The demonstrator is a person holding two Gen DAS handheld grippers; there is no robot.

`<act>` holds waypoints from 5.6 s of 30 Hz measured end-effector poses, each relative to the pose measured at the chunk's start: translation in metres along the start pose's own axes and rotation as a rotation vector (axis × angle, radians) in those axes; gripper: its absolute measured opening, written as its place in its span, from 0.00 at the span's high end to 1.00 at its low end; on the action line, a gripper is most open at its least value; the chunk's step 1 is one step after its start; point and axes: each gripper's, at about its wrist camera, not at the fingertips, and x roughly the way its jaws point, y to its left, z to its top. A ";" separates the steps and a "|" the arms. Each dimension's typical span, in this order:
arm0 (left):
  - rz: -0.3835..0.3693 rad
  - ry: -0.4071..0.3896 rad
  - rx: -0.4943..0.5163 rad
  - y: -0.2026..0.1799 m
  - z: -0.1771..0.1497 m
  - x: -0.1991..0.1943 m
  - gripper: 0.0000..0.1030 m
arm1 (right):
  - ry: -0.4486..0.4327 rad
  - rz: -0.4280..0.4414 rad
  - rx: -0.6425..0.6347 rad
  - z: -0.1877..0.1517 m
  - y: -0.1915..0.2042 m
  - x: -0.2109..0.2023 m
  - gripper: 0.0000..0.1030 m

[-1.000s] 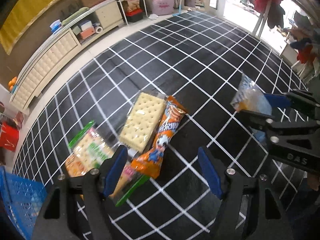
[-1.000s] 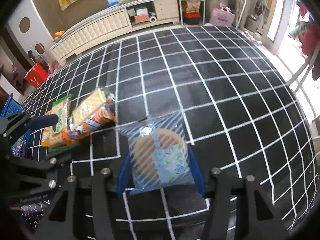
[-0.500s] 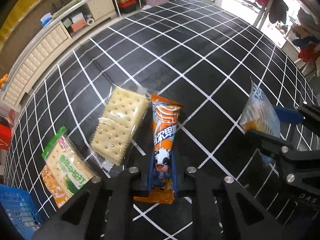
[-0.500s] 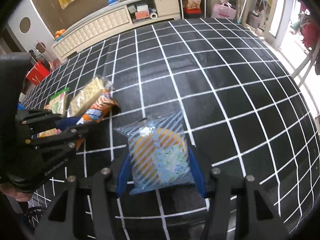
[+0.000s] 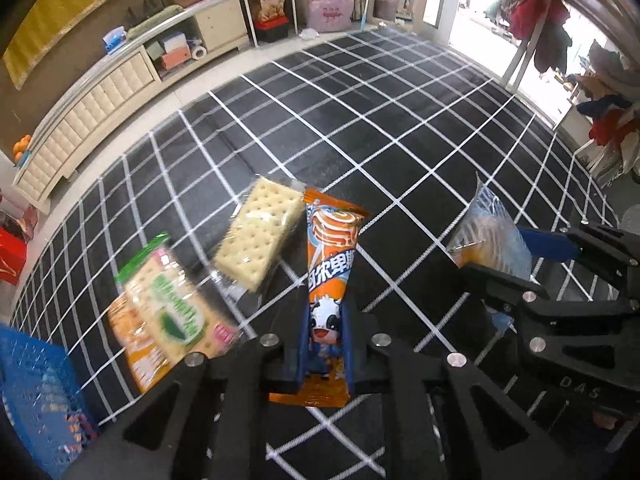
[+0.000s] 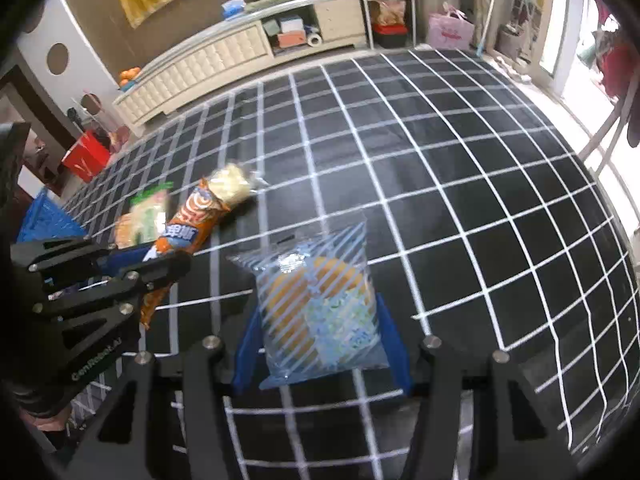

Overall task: Organize snacks
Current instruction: 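Carry the orange wrapper and bread bag over the blue basket with both tools, then open both tools to drop the wrapper and bread bag into the basket, then withdraw both tools from the basket toward the cracker packs on the mat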

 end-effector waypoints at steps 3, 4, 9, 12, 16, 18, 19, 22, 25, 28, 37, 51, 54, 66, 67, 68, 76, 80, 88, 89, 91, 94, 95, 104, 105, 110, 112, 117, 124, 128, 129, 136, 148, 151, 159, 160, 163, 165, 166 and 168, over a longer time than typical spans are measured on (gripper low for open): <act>0.012 -0.014 -0.005 0.007 -0.008 -0.022 0.88 | -0.022 0.002 -0.017 0.000 0.015 -0.020 0.43; 0.012 -0.023 -0.007 0.011 -0.011 -0.030 0.88 | -0.036 -0.003 -0.025 -0.001 0.021 -0.028 0.43; 0.021 -0.097 -0.037 0.028 -0.032 -0.085 0.88 | -0.081 -0.005 -0.065 -0.002 0.048 -0.063 0.43; 0.033 -0.148 -0.056 0.040 -0.045 -0.119 0.88 | -0.114 -0.003 -0.104 -0.005 0.072 -0.086 0.43; 0.061 -0.209 -0.082 0.059 -0.066 -0.159 0.88 | -0.152 0.021 -0.162 -0.011 0.109 -0.112 0.43; 0.073 -0.233 -0.104 0.070 -0.081 -0.180 0.88 | -0.163 0.025 -0.192 -0.012 0.127 -0.120 0.43; 0.085 -0.247 -0.118 0.077 -0.089 -0.192 0.88 | -0.173 0.026 -0.212 -0.015 0.139 -0.125 0.43; 0.105 -0.274 -0.144 0.092 -0.111 -0.218 0.88 | -0.194 0.045 -0.256 -0.019 0.170 -0.135 0.43; 0.127 -0.296 -0.170 0.111 -0.134 -0.241 0.88 | -0.204 0.080 -0.302 -0.022 0.201 -0.140 0.43; 0.155 -0.303 -0.194 0.130 -0.155 -0.258 0.88 | -0.211 0.101 -0.352 -0.026 0.232 -0.143 0.43; 0.221 -0.298 -0.272 0.201 -0.208 -0.301 0.88 | -0.215 0.174 -0.459 -0.019 0.310 -0.139 0.43; 0.204 -0.186 -0.366 0.296 -0.204 -0.258 0.88 | -0.121 0.176 -0.516 0.017 0.376 -0.068 0.43; 0.190 -0.149 -0.373 0.309 -0.200 -0.236 0.88 | -0.090 0.161 -0.512 0.022 0.376 -0.047 0.43; 0.149 -0.058 -0.374 0.333 -0.174 -0.160 0.88 | -0.022 0.122 -0.499 0.037 0.368 0.001 0.43; 0.145 -0.050 -0.388 0.336 -0.172 -0.156 0.88 | -0.019 0.119 -0.497 0.038 0.367 0.002 0.43; 0.141 -0.040 -0.400 0.338 -0.171 -0.152 0.88 | -0.019 0.117 -0.497 0.039 0.366 0.003 0.43; 0.116 -0.043 -0.424 0.349 -0.168 -0.144 0.66 | -0.014 0.105 -0.512 0.041 0.367 0.006 0.43; 0.122 -0.062 -0.409 0.345 -0.172 -0.156 0.66 | -0.014 0.112 -0.513 0.042 0.373 0.003 0.43; 0.128 -0.123 -0.451 0.360 -0.194 -0.188 0.62 | -0.008 0.137 -0.554 0.038 0.404 0.001 0.43; 0.130 -0.126 -0.457 0.363 -0.197 -0.190 0.62 | -0.002 0.142 -0.557 0.038 0.409 0.002 0.43; 0.132 -0.131 -0.471 0.371 -0.204 -0.194 0.62 | 0.012 0.151 -0.562 0.038 0.416 0.007 0.43; 0.136 -0.132 -0.496 0.381 -0.215 -0.197 0.62 | 0.031 0.148 -0.578 0.038 0.429 0.017 0.43; 0.136 -0.130 -0.505 0.385 -0.219 -0.196 0.62 | 0.037 0.134 -0.583 0.039 0.433 0.022 0.43; 0.120 -0.126 -0.553 0.404 -0.235 -0.182 0.62 | 0.087 0.026 -0.627 0.046 0.443 0.059 0.43; 0.119 -0.127 -0.559 0.406 -0.235 -0.181 0.62 | 0.094 0.022 -0.636 0.045 0.445 0.061 0.43; 0.113 -0.124 -0.571 0.406 -0.238 -0.179 0.62 | 0.060 -0.020 -0.654 0.041 0.443 0.051 0.26; 0.115 -0.121 -0.564 0.402 -0.238 -0.182 0.62 | 0.023 -0.030 -0.658 0.041 0.442 0.041 0.11; 0.135 -0.121 -0.549 0.387 -0.240 -0.201 0.62 | -0.021 -0.005 -0.652 0.040 0.432 0.002 0.11; 0.156 -0.161 -0.486 0.344 -0.232 -0.243 0.54 | -0.082 0.016 -0.635 0.033 0.405 -0.057 0.11; 0.161 -0.185 -0.443 0.310 -0.222 -0.261 0.54 | -0.110 0.023 -0.597 0.031 0.376 -0.089 0.11; 0.161 -0.191 -0.432 0.300 -0.218 -0.265 0.54 | -0.118 0.021 -0.590 0.030 0.366 -0.097 0.11; 0.150 -0.221 -0.362 0.235 -0.192 -0.270 0.48 | -0.149 0.007 -0.530 0.022 0.305 -0.128 0.11; 0.089 -0.172 -0.273 0.142 -0.136 -0.221 0.48 | -0.108 -0.027 -0.403 0.025 0.197 -0.123 0.10; 0.080 -0.154 -0.259 0.126 -0.124 -0.205 0.48 | -0.091 -0.034 -0.378 0.026 0.173 -0.114 0.10; 0.055 -0.093 -0.270 0.111 -0.095 -0.158 0.48 | -0.022 -0.034 -0.294 0.033 0.121 -0.078 0.11; 0.054 -0.088 -0.269 0.109 -0.092 -0.153 0.47 | -0.012 -0.035 -0.286 0.033 0.115 -0.071 0.11; 0.054 -0.071 -0.284 0.106 -0.080 -0.133 0.41 | 0.018 -0.030 -0.267 0.035 0.100 -0.053 0.10; 0.045 -0.056 -0.303 0.104 -0.072 -0.116 0.41 | 0.030 -0.040 -0.262 0.036 0.092 -0.041 0.10; 0.038 -0.047 -0.309 0.103 -0.068 -0.109 0.41 | 0.039 -0.046 -0.258 0.037 0.087 -0.033 0.10; 0.027 -0.026 -0.320 0.101 -0.061 -0.091 0.40 | 0.055 -0.050 -0.251 0.038 0.078 -0.020 0.11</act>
